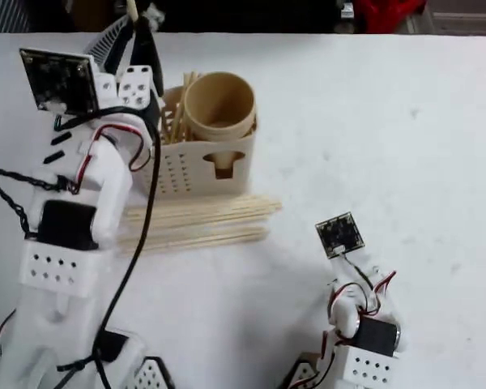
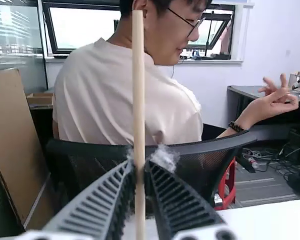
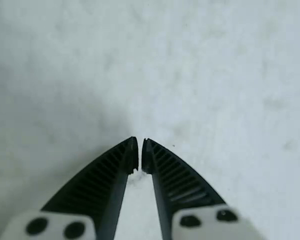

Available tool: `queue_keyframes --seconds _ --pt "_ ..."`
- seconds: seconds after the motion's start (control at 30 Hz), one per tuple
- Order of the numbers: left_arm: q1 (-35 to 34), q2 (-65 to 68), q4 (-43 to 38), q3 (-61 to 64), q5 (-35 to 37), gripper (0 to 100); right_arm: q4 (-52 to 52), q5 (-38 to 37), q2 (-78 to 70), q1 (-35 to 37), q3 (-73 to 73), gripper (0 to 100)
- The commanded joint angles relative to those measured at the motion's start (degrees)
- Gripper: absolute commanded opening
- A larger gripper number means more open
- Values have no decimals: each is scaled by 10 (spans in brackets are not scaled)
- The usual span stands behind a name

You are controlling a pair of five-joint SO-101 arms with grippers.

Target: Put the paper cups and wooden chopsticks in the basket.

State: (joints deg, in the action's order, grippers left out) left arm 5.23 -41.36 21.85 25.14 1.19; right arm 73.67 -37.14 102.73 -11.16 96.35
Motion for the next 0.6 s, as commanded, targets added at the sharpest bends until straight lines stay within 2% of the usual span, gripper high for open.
queue_keyframes --seconds 0.0,0.27,0.43,0.57 --pt "-4 3 -17 12 8 24 1 -4 6 7 5 33" --pt "-7 3 -14 55 8 25 1 -4 6 7 5 33" --pt "-5 3 -12 58 11 98 1 -4 6 7 5 33" --pt "-7 2 -12 58 11 98 1 -4 6 7 5 33"
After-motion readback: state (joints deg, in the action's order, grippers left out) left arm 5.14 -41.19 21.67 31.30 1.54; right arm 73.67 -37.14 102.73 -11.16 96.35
